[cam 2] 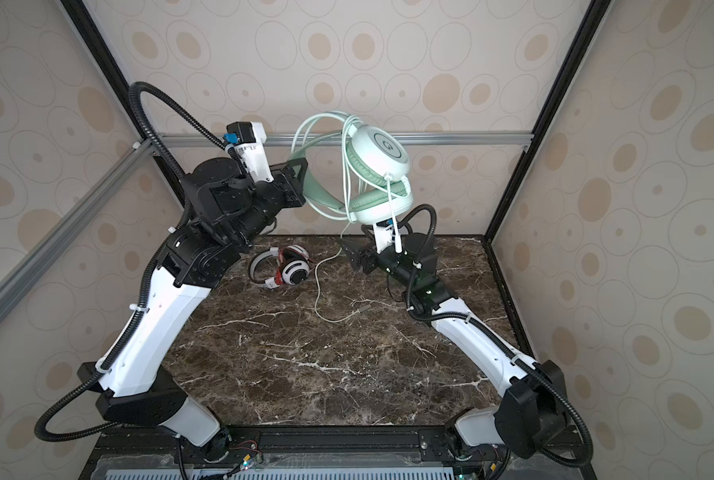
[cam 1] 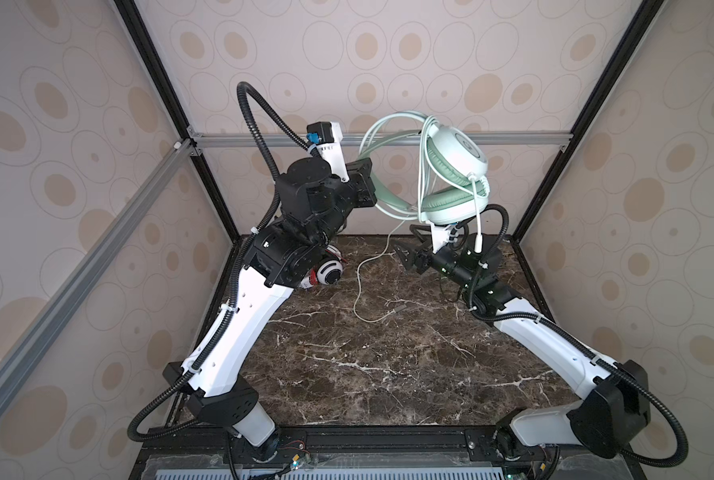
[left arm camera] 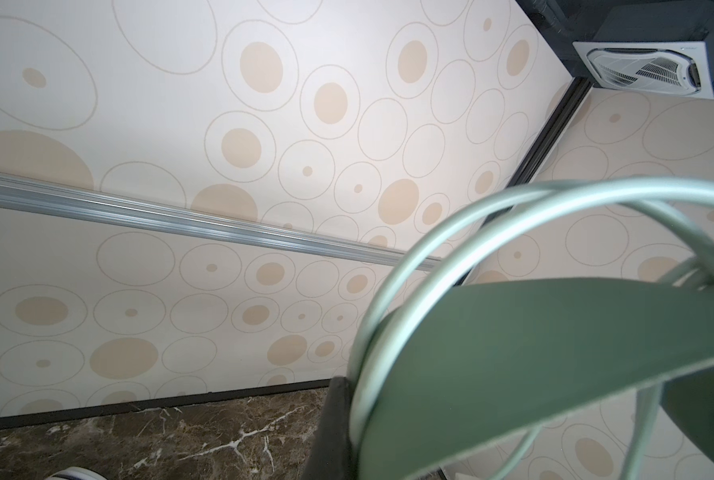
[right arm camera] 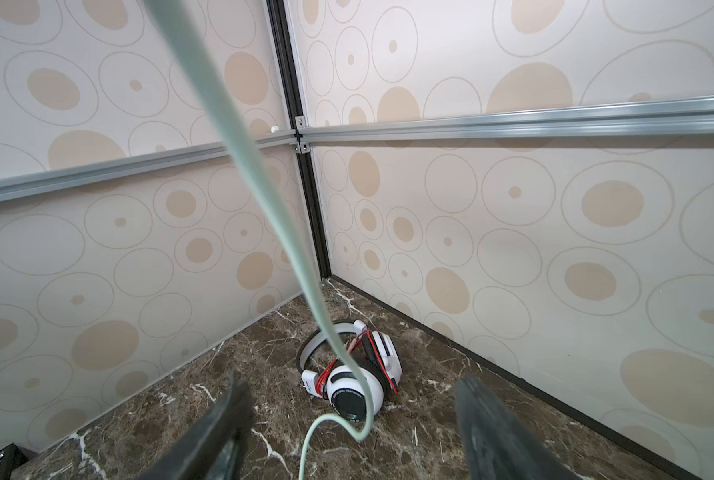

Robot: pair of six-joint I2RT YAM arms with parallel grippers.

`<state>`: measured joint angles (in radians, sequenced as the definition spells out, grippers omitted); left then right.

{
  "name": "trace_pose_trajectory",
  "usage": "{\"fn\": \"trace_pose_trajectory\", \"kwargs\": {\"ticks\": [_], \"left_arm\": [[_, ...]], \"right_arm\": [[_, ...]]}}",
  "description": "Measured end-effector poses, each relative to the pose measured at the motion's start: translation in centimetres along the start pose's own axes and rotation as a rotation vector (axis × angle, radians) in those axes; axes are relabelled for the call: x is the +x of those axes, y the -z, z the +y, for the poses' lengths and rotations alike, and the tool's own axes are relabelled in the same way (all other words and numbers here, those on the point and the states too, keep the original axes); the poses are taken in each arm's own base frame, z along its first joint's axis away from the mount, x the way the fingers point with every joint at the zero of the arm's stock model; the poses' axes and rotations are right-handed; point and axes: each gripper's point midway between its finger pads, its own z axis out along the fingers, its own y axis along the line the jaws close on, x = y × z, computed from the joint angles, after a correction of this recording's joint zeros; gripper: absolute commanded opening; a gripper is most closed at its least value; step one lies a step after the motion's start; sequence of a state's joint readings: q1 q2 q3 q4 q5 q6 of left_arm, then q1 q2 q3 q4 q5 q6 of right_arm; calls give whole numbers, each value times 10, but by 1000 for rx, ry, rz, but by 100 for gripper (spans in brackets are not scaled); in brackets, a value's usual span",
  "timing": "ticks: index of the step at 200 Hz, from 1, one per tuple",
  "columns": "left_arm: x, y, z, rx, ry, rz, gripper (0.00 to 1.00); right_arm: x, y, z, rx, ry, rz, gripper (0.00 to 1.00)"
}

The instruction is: Wrap the headphones

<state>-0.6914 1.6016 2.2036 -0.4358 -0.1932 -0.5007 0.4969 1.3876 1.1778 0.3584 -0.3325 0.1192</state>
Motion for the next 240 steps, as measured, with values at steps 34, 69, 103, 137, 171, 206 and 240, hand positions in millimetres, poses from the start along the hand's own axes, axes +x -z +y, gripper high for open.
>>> {"fn": "trace_pose_trajectory", "kwargs": {"ticks": [34,69,103,137,171,206,240], "left_arm": [[5,-2,1,5,5,15,0],[5,-2,1,9,12,16,0],[7,-4,4,8,25,24,0],[13,-7,8,3,37,37,0],[16,-10,10,-1,45,46,0],[21,-12,16,-16,41,53,0],[31,-17,26,-54,32,69,0]], "right_arm": [[-6,-17,-5,-5,0,-16,77],[-7,-27,-8,-12,-1,-22,63],[1,-39,-5,-65,-34,-16,43],[16,-47,-2,-107,-73,8,23],[20,-48,2,-132,-90,11,0],[43,-44,6,-142,-113,57,0],[62,-29,21,-158,-128,102,0]]}}
